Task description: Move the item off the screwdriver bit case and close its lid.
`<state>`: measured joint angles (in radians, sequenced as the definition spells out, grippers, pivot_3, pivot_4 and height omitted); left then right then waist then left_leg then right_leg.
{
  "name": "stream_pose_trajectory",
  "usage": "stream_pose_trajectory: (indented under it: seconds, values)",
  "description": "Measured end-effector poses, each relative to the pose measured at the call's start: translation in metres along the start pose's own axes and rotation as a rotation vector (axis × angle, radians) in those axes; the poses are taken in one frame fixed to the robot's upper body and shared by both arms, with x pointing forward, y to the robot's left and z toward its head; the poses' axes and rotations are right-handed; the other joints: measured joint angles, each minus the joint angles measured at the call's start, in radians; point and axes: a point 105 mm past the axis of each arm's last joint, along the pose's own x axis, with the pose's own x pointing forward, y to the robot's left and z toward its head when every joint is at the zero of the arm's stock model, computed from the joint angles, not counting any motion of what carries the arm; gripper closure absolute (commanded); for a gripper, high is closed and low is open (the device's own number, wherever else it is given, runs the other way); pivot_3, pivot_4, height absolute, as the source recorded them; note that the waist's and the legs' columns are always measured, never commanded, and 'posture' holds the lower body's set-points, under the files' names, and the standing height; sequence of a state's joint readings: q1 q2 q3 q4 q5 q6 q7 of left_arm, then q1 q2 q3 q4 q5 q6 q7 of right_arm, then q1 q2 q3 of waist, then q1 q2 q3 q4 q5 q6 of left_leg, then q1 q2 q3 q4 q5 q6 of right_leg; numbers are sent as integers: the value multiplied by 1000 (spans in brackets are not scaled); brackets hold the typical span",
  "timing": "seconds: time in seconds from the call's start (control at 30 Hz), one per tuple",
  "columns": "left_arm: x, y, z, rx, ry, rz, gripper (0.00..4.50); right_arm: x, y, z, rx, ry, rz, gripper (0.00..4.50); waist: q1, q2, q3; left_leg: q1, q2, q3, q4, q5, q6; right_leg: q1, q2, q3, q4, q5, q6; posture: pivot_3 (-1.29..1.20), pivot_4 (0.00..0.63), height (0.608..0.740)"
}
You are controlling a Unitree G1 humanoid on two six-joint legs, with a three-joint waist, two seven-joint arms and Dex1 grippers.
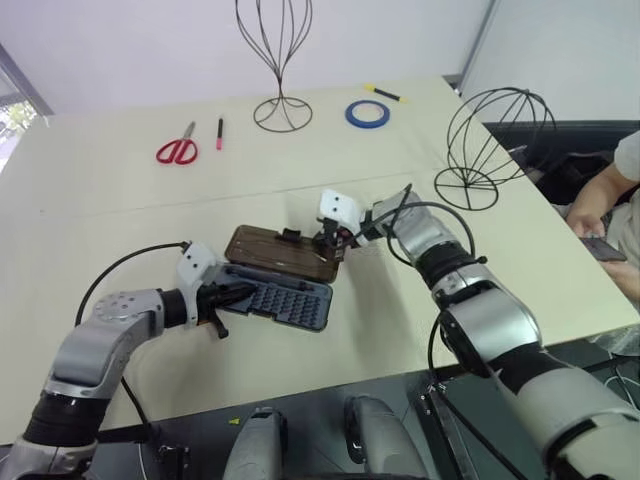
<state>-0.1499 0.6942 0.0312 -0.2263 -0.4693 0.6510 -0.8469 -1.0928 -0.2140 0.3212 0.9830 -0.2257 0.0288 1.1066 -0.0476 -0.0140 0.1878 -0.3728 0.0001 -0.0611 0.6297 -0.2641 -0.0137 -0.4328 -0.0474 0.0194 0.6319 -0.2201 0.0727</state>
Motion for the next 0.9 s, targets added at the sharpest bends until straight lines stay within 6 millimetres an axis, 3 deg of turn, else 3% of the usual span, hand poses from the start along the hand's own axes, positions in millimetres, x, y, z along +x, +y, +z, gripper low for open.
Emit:
stream_pose_trajectory:
  seconds: [0.43,0.7,0.8,0.9]
  values:
    - [0,-15,3,5,-4,-43,4500,3,5,12,-175,-30,-4,4451,1,0,0,0,0,0,0,0,0,0,0,0,0,0,0,0,150,740]
    - [-3,-13,10,-22,-41,-22,4500,9,2,36,-331,-98,-63,4451,-3,0,0,0,0,0,0,0,0,-1,0,0,0,0,0,0,150,740]
    - [-5,-8,22,-62,-101,1,4500,8,1,41,-401,-106,-89,4451,2,0,1,-1,0,0,0,0,0,-1,0,0,0,0,0,0,150,740]
    - [-6,-2,52,-87,-212,22,4500,6,-1,44,-477,-109,-122,4451,5,-1,1,-1,0,-1,1,1,-2,-1,0,-1,0,0,0,0,150,740]
